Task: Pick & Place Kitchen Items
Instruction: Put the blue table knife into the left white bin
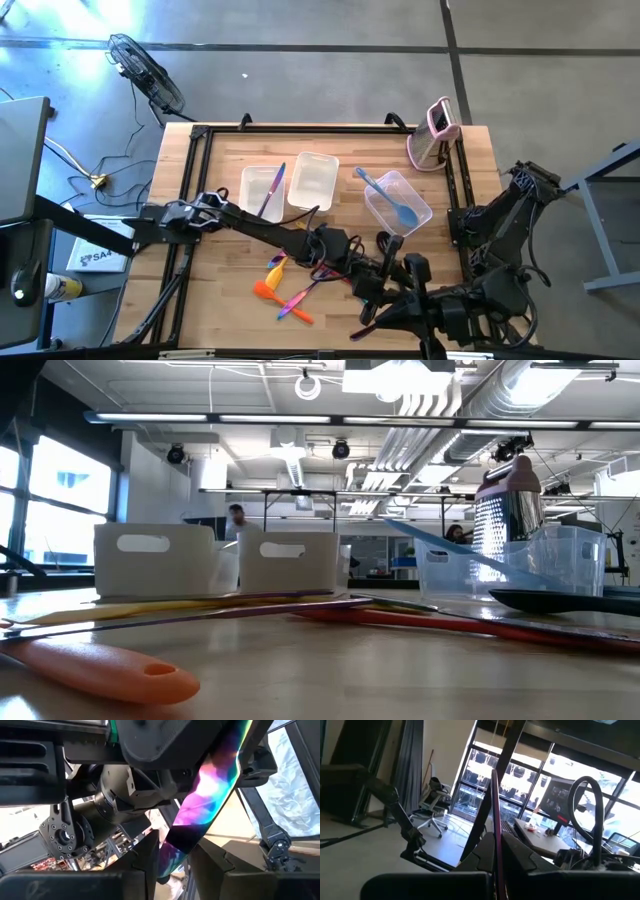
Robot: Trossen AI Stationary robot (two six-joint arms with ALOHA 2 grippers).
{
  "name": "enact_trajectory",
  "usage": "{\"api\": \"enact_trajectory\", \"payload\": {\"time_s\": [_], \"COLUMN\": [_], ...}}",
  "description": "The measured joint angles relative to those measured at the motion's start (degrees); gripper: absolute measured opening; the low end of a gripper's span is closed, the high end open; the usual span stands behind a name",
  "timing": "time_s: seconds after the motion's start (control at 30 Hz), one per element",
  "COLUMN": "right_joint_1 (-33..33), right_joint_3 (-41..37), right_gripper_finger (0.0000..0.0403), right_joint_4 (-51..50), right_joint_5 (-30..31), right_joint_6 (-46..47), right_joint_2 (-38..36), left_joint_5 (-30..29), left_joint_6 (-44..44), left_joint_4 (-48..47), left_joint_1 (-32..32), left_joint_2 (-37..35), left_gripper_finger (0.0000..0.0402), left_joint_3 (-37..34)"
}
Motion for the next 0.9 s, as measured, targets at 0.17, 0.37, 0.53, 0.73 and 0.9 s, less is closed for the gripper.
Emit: {"api": "enact_trajectory", "payload": {"time_s": [0.17, 0.37, 0.53, 0.73, 0.9], "right_joint_1": [-0.25, -0.35, -0.37, -0.37, -0.37], "right_joint_3": [0.04, 0.04, 0.03, 0.04, 0.04], "right_gripper_finger": [0.0005, 0.0005, 0.0005, 0.0005, 0.0006], "right_joint_4": [-0.57, -0.83, -1.07, -1.05, -1.18], "right_joint_5": [-1.68, -2.12, -2.83, -2.46, -2.45], "right_joint_6": [1.24, 1.67, 2.71, 3.21, 3.77], "right_joint_2": [0.00, 0.00, 0.00, 0.00, 0.00], "left_joint_5": [0.30, 0.98, 2.02, 2.43, 2.43], "left_joint_6": [0.50, 0.54, 0.67, 0.96, 1.77], "left_joint_4": [0.07, 0.13, 0.13, 0.31, 0.31], "left_joint_1": [-0.02, 0.01, 0.02, 0.02, 0.02], "left_joint_2": [0.02, 0.02, 0.04, 0.09, 0.09], "left_gripper_finger": [0.0097, 0.0096, 0.0079, 0.0042, 0.0027], "left_joint_3": [0.00, 0.00, 0.00, 0.00, -0.02]}}
